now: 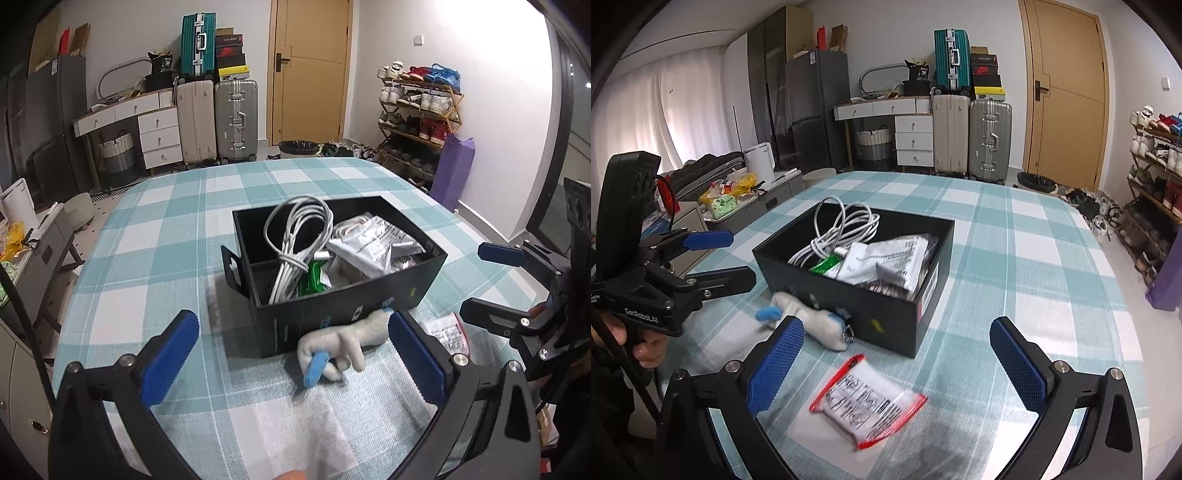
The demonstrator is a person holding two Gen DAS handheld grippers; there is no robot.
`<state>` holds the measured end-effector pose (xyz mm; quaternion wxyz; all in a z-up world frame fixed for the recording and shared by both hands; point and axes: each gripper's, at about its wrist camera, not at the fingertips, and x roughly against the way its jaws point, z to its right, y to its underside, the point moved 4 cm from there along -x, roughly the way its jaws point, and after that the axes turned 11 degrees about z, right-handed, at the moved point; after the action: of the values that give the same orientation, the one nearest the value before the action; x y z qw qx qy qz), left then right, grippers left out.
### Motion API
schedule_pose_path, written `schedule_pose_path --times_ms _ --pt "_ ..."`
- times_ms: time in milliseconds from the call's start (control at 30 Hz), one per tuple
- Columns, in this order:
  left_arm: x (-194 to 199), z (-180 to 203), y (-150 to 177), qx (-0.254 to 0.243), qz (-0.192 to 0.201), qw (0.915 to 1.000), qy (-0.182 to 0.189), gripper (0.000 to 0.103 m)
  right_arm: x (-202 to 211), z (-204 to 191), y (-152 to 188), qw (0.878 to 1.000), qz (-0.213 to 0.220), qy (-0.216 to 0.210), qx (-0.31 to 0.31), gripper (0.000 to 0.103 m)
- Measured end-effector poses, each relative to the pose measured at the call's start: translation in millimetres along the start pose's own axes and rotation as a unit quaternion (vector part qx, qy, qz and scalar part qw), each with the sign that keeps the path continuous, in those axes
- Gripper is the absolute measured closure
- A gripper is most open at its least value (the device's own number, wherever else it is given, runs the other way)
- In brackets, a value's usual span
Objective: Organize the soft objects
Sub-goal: 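Open both tools to drop the cable and pouch into the box, then lower the right tool onto the red-white packet while the left tool approaches the plush toy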
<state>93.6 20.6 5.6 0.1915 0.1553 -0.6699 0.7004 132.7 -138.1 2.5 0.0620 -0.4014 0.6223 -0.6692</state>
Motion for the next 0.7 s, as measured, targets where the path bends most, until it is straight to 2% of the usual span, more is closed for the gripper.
schedule_pose_path --times_ms 300,700 --pt "-4 4 10 -0.007 -0.013 0.9999 -0.009 0.000 0 -8 19 1.000 -0.025 0.003 0.000 0.001" --pt "-17 5 31 -0.005 -0.047 0.9988 -0.017 0.000 -13 -17 36 0.997 -0.080 -0.003 0.014 0.001"
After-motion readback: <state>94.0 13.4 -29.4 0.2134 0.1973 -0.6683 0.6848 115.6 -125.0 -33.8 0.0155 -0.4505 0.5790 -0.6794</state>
